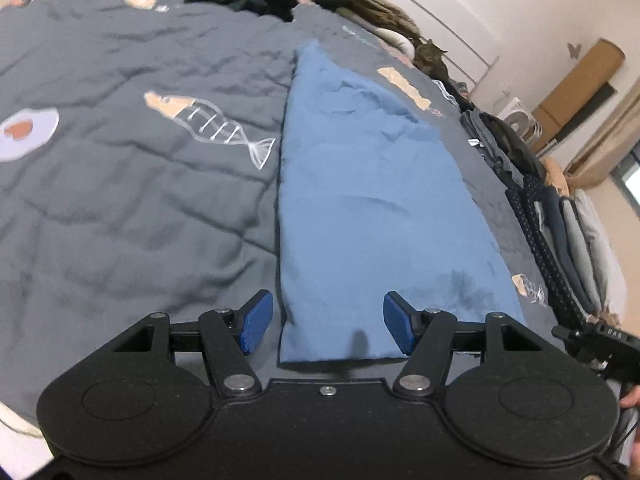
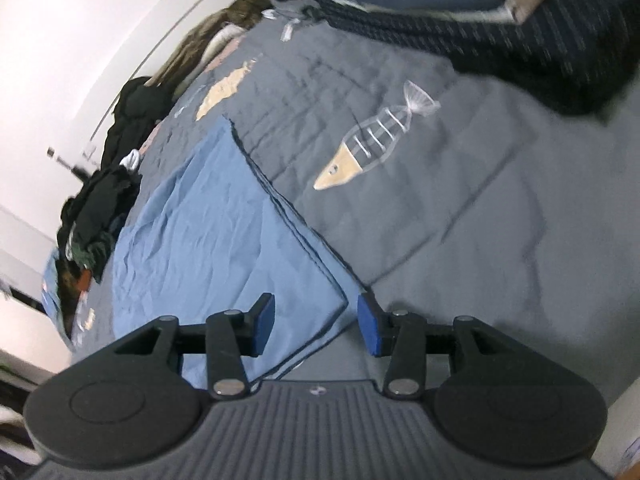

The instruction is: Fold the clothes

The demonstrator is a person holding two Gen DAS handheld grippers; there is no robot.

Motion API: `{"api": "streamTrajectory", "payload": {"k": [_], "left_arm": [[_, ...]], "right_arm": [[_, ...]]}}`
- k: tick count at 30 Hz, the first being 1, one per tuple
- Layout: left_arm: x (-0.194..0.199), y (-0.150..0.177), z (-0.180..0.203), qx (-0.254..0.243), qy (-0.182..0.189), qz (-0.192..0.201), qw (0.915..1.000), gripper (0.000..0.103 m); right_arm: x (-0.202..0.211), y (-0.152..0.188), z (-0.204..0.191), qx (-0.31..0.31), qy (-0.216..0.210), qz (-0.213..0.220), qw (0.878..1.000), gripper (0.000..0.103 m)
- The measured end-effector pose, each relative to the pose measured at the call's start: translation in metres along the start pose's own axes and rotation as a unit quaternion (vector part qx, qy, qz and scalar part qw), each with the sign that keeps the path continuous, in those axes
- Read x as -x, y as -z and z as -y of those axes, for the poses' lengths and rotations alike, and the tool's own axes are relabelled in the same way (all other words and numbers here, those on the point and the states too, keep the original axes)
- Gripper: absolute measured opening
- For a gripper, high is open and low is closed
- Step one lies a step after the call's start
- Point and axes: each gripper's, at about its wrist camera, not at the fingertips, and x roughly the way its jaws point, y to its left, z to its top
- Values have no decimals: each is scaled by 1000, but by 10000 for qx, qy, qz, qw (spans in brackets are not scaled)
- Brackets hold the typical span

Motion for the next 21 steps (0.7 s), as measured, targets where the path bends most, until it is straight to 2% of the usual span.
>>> {"api": "streamTrajectory", "payload": {"k": [7,11,14,21], "left_arm": [[-4,5,-6,156,-94,-50,9998,61],[-3,4,-4,165,-33,-12,9999,61],[-5,4,-2,130,-9,-23,9999,61],[-8,5,0,119,-3,-62,9999,61]], "right_arm": [[-6,3,6,-483,-142,-88,9987,48],[-4,0,6,-612,-424,89,9972,48],[-15,1,9,-847,-575,-136,9946,47],[-38,8,9,-886,-299,-290,9952,46]]}}
